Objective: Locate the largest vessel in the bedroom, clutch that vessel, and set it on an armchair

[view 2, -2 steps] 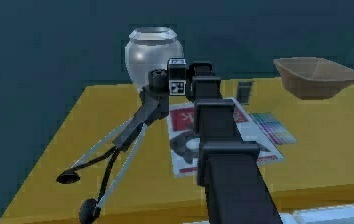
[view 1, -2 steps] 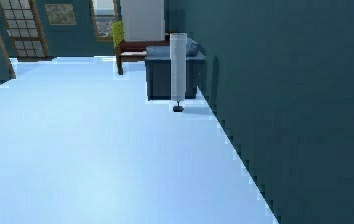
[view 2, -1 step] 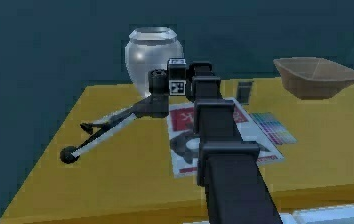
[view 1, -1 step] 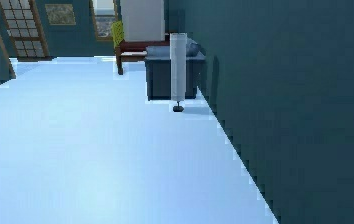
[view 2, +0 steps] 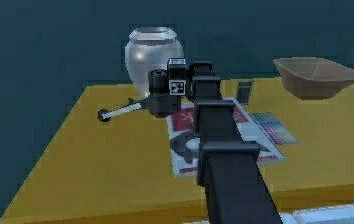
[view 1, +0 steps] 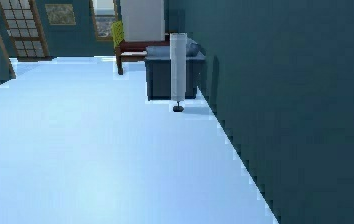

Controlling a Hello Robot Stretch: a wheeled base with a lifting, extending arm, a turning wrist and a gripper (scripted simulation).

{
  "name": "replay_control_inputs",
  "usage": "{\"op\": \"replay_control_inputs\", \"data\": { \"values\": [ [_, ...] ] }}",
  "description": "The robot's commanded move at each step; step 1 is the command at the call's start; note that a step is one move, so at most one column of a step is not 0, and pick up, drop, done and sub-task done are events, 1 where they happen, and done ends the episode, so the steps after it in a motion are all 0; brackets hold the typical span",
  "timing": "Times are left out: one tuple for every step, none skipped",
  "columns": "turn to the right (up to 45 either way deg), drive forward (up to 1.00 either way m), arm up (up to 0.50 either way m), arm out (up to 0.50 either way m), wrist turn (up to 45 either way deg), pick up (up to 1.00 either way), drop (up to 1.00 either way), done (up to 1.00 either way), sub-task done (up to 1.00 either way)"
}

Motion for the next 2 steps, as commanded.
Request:
{"op": "replay_control_inputs", "data": {
  "values": [
    [0.0,0.00,0.00,0.00,24.0,0.00,0.00,0.00,0.00],
    [0.0,0.00,0.00,0.00,0.0,1.00,0.00,0.00,0.00]
  ]
}}
